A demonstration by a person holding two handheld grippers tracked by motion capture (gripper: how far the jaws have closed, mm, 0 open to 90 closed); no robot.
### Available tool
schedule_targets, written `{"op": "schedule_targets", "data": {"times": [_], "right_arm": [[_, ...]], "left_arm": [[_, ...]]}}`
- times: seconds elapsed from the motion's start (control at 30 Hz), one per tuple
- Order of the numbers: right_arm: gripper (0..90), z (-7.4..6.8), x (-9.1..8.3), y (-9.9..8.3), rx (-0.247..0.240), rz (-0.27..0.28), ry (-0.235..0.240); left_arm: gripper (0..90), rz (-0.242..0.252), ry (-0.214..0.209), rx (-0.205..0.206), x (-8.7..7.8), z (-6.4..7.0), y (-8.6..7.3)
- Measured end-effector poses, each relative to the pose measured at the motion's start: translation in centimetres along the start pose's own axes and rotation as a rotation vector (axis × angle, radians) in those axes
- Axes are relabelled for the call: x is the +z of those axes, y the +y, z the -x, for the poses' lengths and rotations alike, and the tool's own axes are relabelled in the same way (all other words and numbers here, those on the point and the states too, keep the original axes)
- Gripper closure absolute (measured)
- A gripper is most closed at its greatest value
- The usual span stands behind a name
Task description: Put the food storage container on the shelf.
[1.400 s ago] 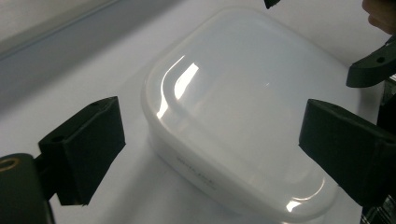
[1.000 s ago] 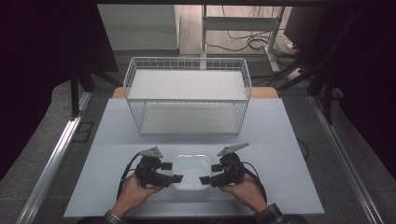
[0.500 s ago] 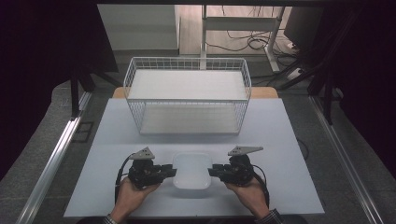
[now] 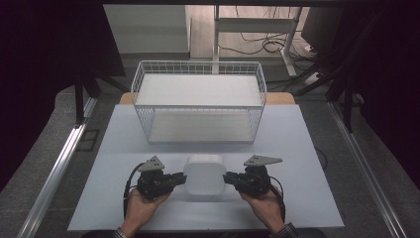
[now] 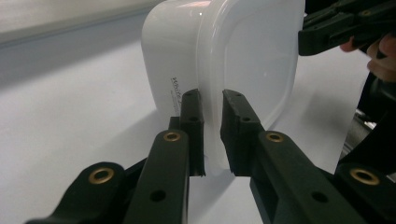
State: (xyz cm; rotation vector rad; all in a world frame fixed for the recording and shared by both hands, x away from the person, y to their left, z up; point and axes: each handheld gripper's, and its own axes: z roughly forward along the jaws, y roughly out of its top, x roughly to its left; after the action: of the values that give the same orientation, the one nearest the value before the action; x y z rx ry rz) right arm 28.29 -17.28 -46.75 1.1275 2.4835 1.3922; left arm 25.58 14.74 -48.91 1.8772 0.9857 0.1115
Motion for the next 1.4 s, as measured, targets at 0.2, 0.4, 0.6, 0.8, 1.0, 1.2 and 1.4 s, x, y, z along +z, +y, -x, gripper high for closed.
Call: {"op": "schedule_targets", "data": {"times": [0.2, 0.4, 0.6, 0.8, 1.0, 1.2, 1.4], "right_arm": [[78.5, -0.3, -0.5, 0.8, -0.025, 0.049, -0.013], [78.4, -0.4, -0.9, 2.0, -0.052, 0.086, -0.031], [78.5, -0.5, -1.4, 3.9, -0.080, 0.121, -0.039], [78.4, -0.5, -1.7, 5.7, -0.093, 0.148, -0.037], [78.4, -0.4, -2.0, 7.4, -0.105, 0.167, -0.039], [78.4, -0.4, -2.2, 9.0, -0.117, 0.184, -0.043], [78.3, -0.2, -2.5, 11.3, -0.129, 0.211, -0.044]], "left_arm": [[80.2, 0.053, 0.009, 0.021, -0.6, 0.2, 0.9], [80.3, 0.081, 0.015, 0.038, -1.1, 0.3, 2.0], [80.3, 0.111, 0.021, 0.046, -1.8, 0.0, 3.7], [80.3, 0.125, 0.029, 0.057, -2.5, -0.3, 5.4], [80.3, 0.141, 0.043, 0.069, -3.2, -0.5, 7.1], [80.3, 0.154, 0.059, 0.083, -3.8, -0.7, 8.7], [80.3, 0.169, 0.068, 0.099, -4.4, -0.9, 10.6]]}}
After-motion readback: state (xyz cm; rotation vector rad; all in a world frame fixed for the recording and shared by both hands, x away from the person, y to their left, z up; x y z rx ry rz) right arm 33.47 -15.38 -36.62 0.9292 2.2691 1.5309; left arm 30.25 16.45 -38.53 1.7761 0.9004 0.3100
